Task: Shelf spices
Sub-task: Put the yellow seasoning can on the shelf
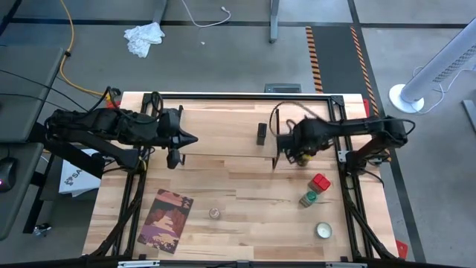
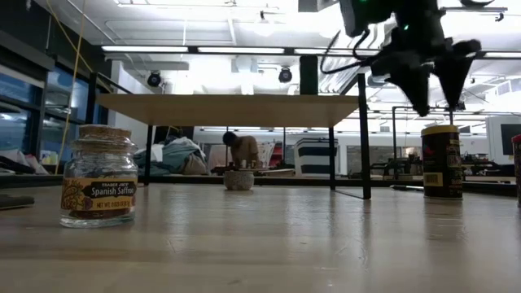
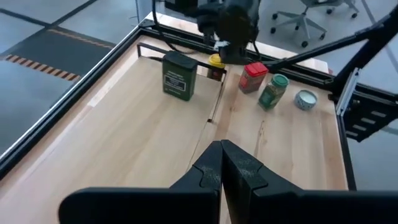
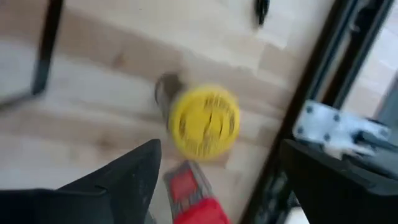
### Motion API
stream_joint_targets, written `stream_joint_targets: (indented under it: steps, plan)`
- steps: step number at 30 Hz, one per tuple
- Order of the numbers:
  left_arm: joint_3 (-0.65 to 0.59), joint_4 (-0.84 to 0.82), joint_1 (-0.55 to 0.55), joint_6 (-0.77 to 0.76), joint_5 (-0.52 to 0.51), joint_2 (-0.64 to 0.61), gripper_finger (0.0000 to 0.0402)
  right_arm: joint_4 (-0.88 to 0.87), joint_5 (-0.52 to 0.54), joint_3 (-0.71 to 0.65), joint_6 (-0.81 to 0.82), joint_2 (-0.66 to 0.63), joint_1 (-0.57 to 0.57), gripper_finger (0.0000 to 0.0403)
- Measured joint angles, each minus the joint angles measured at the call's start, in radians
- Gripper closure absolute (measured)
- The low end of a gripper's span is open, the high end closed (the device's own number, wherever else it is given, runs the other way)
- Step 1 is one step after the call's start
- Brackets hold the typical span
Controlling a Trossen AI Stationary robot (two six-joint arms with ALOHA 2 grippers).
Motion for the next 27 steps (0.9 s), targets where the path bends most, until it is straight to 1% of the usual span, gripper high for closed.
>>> stream_joint_targets:
  steps: [5, 9, 12, 17, 23, 25, 27]
  plan:
    - [0.0, 0.0, 0.0, -0.027, -0.007, 0.002, 0.0401, 0.105, -0.027, -0.077, -0.083, -0.113, -0.09, 0.0078]
    - [0.0, -0.001, 0.0, -0.037, -0.049, 0.005, 0.0401, 0.155, -0.038, -0.164, -0.116, -0.171, -0.121, 0.0078]
    - [0.0, -0.001, 0.0, -0.039, -0.082, 0.006, 0.0401, 0.252, -0.063, -0.229, -0.118, -0.202, -0.127, 0.0078]
    - [0.0, -0.001, 0.0, -0.062, -0.117, 0.008, 0.0401, 0.34, -0.087, -0.299, -0.134, -0.201, -0.127, 0.0078]
    - [0.0, -0.001, 0.0, -0.1, -0.148, 0.008, 0.0401, 0.422, -0.065, -0.359, -0.122, -0.201, -0.127, 0.0079]
    - [0.0, 0.0, 0.0, -0.11, -0.156, 0.008, 0.0401, 0.417, -0.065, -0.371, -0.104, -0.201, -0.127, 0.009]
    - [0.0, -0.001, 0.0, -0.123, -0.158, 0.008, 0.0401, 0.396, -0.06, -0.372, -0.097, -0.201, -0.126, 0.0112]
